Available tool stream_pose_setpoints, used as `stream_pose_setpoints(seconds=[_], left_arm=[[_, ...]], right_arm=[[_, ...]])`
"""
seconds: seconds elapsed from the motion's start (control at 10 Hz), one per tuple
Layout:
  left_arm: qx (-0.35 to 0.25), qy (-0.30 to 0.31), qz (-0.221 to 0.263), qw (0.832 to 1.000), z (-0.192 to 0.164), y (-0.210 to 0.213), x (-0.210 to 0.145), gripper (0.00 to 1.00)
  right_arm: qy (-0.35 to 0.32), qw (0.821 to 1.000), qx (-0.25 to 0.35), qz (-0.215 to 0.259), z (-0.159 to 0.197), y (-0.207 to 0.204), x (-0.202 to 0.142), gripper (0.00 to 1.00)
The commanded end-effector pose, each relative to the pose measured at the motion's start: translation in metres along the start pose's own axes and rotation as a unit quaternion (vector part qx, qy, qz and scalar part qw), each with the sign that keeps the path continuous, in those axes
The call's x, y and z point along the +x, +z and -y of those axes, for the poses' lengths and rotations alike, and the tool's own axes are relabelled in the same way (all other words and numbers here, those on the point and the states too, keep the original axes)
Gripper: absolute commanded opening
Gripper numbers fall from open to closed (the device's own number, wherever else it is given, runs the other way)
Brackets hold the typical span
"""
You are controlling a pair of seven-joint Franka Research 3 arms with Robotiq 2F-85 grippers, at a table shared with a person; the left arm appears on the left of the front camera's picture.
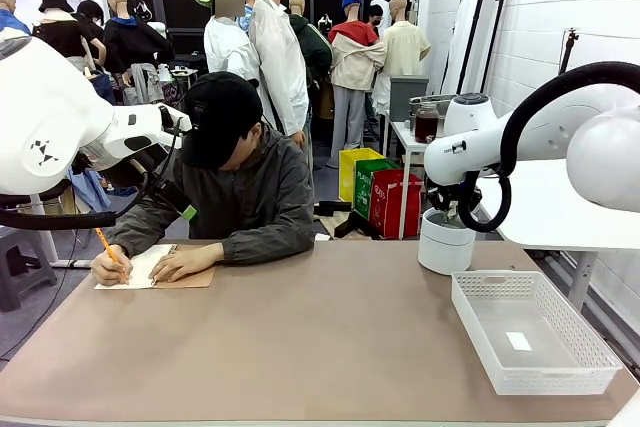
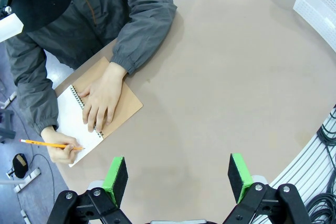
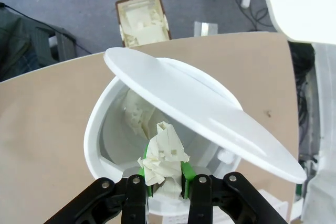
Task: Sort the paper based on its condition.
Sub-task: If a person hands you a paper, place it in the Organizing basket , and if it's crumpled, put it in the Trash can.
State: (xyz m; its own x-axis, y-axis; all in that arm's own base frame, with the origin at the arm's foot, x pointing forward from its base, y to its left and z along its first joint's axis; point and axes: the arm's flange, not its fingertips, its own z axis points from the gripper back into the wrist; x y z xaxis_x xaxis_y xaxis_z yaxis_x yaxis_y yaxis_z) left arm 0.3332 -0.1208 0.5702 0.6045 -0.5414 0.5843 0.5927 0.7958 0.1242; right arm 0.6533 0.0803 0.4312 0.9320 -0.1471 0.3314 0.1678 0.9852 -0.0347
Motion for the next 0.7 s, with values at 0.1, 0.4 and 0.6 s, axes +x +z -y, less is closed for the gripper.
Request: stream_pose_setpoints(seconds=[0.1, 0.4, 0.6], left_arm=[[0.0, 0.0, -0.001, 1.0, -0.0008, 0.0003, -0.0004, 1.0], [0.0, 0.0, -0.001, 1.0, -0.0008, 0.0003, -0.0004, 1.0], [0.0, 0.0, -0.001, 1.0, -0.0008, 0.0003, -0.0004, 1.0]], right_arm=[[-0.008, 1.0, -0.001, -0.015, -0.0051, -0.0019, 0.0121, 0.18], [-0.011, 1.0, 0.001, -0.025, -0.0051, -0.0032, 0.015, 0.3], [-0.018, 0.999, 0.008, -0.028, -0.0038, -0.002, 0.016, 0.7]])
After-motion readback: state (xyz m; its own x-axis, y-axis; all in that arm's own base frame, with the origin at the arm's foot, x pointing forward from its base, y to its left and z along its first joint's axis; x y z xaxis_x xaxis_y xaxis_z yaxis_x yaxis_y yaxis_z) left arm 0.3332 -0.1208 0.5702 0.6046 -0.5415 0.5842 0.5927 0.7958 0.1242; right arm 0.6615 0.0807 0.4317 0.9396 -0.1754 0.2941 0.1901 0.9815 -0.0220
